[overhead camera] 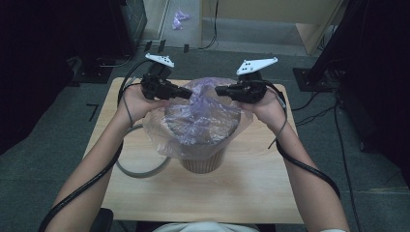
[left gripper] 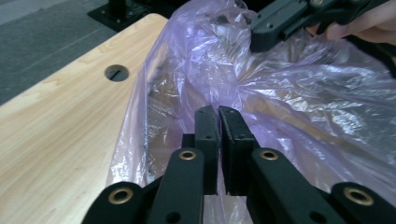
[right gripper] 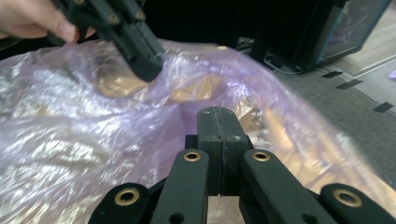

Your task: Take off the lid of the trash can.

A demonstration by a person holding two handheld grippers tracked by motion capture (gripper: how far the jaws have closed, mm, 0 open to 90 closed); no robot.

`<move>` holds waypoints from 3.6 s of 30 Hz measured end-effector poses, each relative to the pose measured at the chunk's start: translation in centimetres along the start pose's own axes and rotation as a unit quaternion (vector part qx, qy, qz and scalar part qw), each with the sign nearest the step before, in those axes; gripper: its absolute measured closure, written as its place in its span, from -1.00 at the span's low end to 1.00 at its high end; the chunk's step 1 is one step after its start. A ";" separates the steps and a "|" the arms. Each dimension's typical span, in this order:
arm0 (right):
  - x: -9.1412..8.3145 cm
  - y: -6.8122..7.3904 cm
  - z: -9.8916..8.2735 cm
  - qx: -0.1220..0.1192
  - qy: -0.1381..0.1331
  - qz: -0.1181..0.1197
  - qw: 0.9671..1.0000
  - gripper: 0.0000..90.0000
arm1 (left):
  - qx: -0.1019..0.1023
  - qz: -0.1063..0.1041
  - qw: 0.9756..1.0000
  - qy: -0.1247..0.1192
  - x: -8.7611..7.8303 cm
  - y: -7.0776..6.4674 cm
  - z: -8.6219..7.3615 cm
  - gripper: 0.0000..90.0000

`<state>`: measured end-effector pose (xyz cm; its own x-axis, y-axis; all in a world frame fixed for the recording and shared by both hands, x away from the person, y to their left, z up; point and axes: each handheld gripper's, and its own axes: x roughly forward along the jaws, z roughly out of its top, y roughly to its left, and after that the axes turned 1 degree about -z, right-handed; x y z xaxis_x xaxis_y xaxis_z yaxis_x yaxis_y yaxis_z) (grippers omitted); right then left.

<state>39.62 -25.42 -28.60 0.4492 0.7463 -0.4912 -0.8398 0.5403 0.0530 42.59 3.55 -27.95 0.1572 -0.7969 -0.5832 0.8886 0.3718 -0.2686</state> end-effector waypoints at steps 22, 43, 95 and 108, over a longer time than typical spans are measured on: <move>-2.2 -0.2 0.1 0.012 -0.029 0.001 1.000 0.38 | 0.005 0.023 0.999 -0.032 -2.7 0.4 0.3 0.23; 1.5 -1.8 -0.7 0.060 0.012 0.013 0.998 0.23 | -0.089 -0.016 0.995 -0.036 -0.6 4.6 0.0 0.71; -0.8 1.8 3.5 0.024 -0.004 0.036 0.999 0.59 | -0.061 -0.018 0.992 -0.105 -6.5 0.3 -5.1 -0.06; 0.7 1.0 3.1 0.033 0.013 0.008 0.999 0.48 | -0.061 -0.020 0.993 -0.104 -5.6 0.1 -5.0 -0.09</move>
<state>40.01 -23.21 -26.20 0.4272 0.7457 -0.5113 -0.8243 0.5536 0.1187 39.62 10.43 -28.58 0.2196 -0.8883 -0.4033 0.8394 0.3827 -0.3860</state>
